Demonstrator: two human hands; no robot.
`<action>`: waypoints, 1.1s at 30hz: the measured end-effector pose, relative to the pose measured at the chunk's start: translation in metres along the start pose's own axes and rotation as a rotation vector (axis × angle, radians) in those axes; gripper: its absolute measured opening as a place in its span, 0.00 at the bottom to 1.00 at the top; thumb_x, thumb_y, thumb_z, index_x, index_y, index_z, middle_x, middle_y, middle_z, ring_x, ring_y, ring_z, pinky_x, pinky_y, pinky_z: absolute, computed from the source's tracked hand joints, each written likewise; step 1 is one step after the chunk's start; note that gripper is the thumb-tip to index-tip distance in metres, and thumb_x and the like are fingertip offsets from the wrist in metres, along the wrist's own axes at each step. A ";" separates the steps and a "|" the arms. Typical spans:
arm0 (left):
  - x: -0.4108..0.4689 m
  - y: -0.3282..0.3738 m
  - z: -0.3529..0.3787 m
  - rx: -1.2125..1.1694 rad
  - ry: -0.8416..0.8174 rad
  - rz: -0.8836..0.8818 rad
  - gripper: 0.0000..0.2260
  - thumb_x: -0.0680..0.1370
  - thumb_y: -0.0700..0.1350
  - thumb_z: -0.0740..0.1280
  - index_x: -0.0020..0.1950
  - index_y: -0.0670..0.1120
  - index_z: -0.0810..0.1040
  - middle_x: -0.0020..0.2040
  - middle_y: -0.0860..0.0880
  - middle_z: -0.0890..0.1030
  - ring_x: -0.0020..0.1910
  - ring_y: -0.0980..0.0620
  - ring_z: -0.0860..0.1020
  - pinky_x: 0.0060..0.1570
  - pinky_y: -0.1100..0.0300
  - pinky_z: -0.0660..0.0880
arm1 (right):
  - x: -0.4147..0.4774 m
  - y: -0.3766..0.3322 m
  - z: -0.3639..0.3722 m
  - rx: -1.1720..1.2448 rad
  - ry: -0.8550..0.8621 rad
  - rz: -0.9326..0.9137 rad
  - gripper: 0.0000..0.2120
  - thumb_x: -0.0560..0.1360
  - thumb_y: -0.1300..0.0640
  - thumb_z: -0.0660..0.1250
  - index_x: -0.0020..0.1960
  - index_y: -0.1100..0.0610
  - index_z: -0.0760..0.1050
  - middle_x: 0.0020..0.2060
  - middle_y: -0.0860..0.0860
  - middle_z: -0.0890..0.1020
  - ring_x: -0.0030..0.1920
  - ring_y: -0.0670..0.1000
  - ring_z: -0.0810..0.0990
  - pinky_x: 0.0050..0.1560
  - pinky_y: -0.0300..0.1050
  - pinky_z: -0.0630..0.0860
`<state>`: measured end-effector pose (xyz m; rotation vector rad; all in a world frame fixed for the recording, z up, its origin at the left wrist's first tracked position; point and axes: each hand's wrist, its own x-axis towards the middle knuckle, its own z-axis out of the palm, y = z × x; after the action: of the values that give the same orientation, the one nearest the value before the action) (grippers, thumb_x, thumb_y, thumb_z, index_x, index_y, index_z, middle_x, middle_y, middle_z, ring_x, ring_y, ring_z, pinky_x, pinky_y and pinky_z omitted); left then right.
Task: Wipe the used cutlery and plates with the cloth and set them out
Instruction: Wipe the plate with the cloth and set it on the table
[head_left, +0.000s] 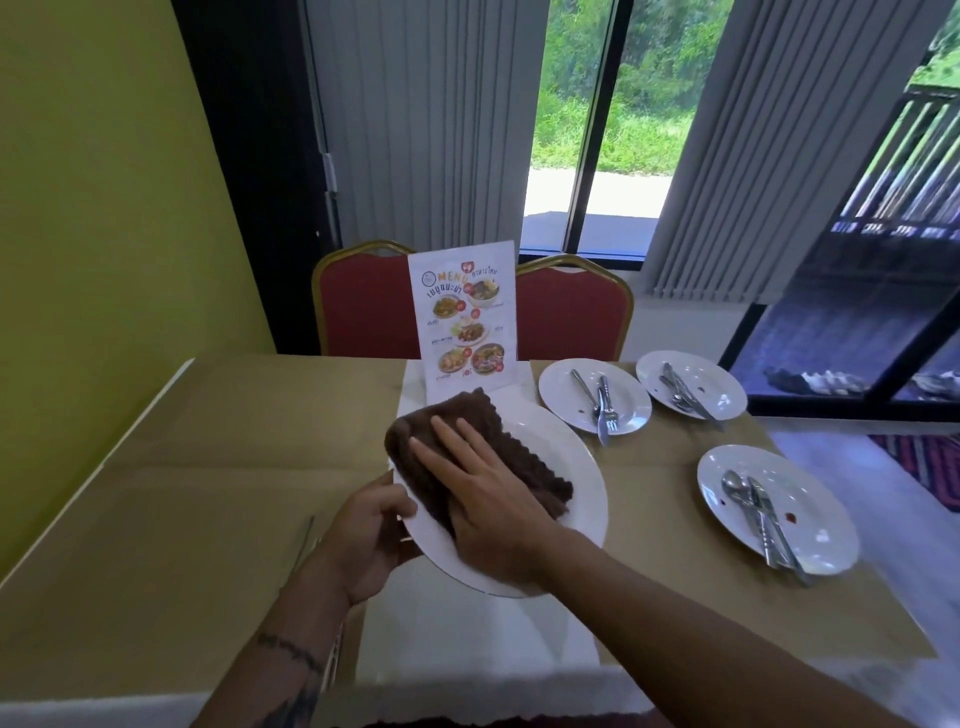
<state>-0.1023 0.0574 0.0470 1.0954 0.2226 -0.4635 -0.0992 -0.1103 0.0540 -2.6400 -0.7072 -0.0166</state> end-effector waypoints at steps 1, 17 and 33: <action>0.000 0.001 -0.002 -0.013 0.014 0.019 0.23 0.61 0.37 0.63 0.55 0.40 0.81 0.48 0.40 0.80 0.44 0.42 0.76 0.45 0.52 0.75 | -0.003 0.000 0.001 0.023 -0.014 -0.005 0.32 0.81 0.54 0.56 0.82 0.43 0.50 0.83 0.47 0.47 0.82 0.52 0.41 0.81 0.56 0.46; -0.007 -0.004 -0.004 -0.085 0.083 0.036 0.12 0.59 0.38 0.64 0.36 0.45 0.85 0.39 0.45 0.79 0.41 0.44 0.73 0.41 0.54 0.77 | -0.003 0.079 -0.014 -0.279 0.003 0.179 0.36 0.73 0.47 0.46 0.81 0.46 0.56 0.82 0.53 0.54 0.82 0.59 0.49 0.79 0.63 0.53; -0.005 0.001 -0.011 0.029 0.015 0.067 0.24 0.61 0.38 0.63 0.57 0.43 0.81 0.48 0.42 0.82 0.43 0.45 0.77 0.41 0.54 0.78 | 0.036 -0.008 0.009 0.120 0.059 0.102 0.37 0.80 0.59 0.61 0.82 0.44 0.48 0.83 0.46 0.45 0.81 0.54 0.37 0.78 0.57 0.42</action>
<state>-0.1058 0.0684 0.0448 1.1313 0.1922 -0.4004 -0.0726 -0.0833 0.0525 -2.5460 -0.5365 -0.0228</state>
